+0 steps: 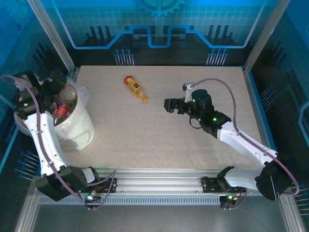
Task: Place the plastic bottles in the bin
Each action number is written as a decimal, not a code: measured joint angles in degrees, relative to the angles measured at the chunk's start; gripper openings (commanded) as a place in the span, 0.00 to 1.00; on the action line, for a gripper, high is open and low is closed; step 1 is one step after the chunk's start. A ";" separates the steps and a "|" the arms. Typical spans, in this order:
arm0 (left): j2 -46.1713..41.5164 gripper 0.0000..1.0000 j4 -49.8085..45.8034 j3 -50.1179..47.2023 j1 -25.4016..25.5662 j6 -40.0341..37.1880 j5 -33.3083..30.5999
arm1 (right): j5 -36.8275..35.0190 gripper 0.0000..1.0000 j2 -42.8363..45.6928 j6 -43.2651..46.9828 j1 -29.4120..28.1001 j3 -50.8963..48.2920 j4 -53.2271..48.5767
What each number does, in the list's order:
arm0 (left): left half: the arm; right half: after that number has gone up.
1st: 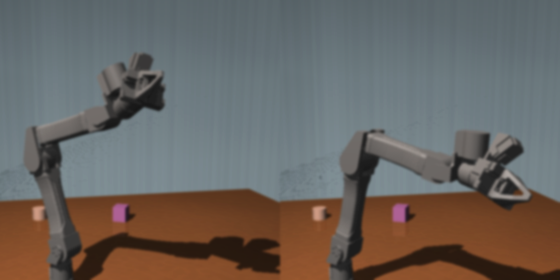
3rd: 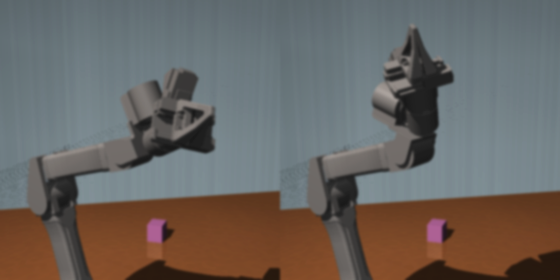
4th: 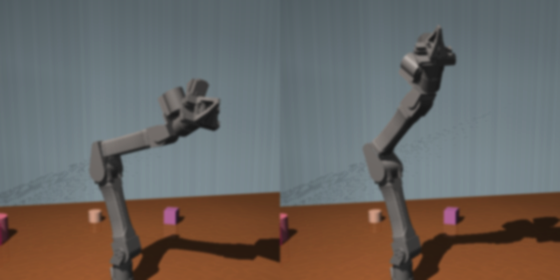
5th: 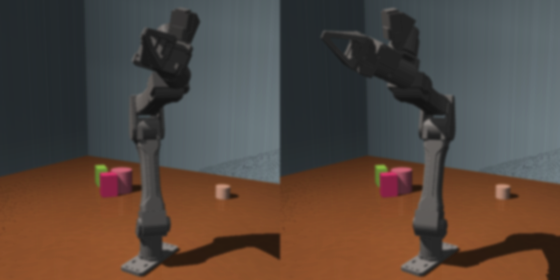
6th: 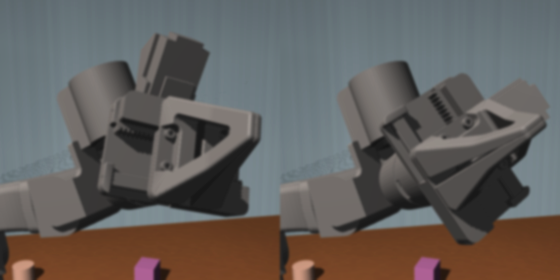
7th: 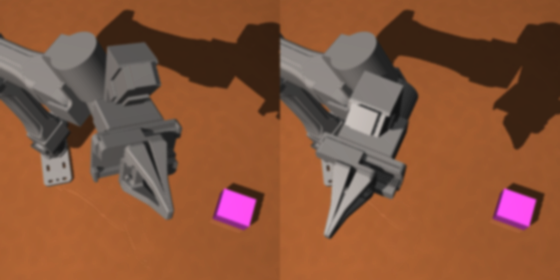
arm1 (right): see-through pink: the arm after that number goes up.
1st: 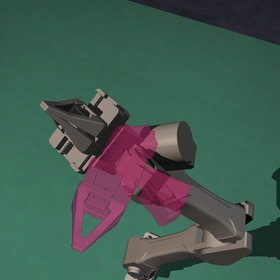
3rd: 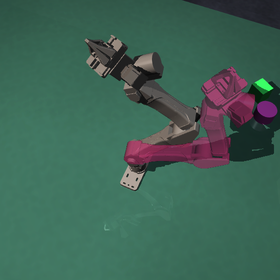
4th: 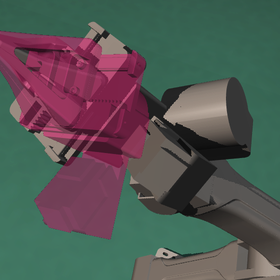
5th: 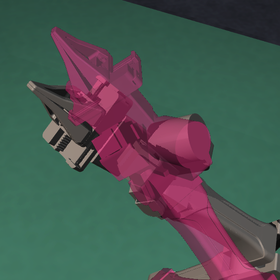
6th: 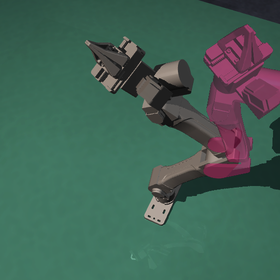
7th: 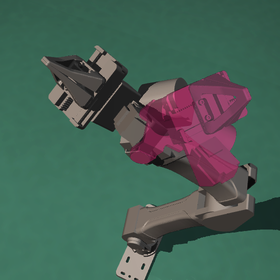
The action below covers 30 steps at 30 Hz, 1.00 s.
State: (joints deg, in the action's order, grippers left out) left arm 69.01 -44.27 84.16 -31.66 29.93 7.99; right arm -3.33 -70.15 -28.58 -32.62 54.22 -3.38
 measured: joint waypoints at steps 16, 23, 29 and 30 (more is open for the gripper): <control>-6.23 0.99 -5.42 2.27 7.96 -5.49 14.23 | 2.54 1.00 -5.62 -1.40 -0.55 3.67 0.50; -1.03 0.99 -3.58 2.25 7.96 -5.38 17.55 | 2.45 1.00 -5.62 -1.38 -1.09 3.65 0.39; 1.55 0.99 -0.96 0.55 8.15 -4.33 15.08 | 2.01 1.00 -4.35 -1.31 -1.20 3.02 0.37; 1.55 0.99 -0.72 0.42 8.15 -4.33 13.86 | 1.88 1.00 -3.80 -1.16 -1.20 2.62 0.37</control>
State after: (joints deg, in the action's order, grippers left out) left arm 70.57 -44.99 84.58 -23.51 25.61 21.85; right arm -1.45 -73.95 -29.74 -33.82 56.84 -3.01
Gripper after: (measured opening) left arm 0.989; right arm 0.998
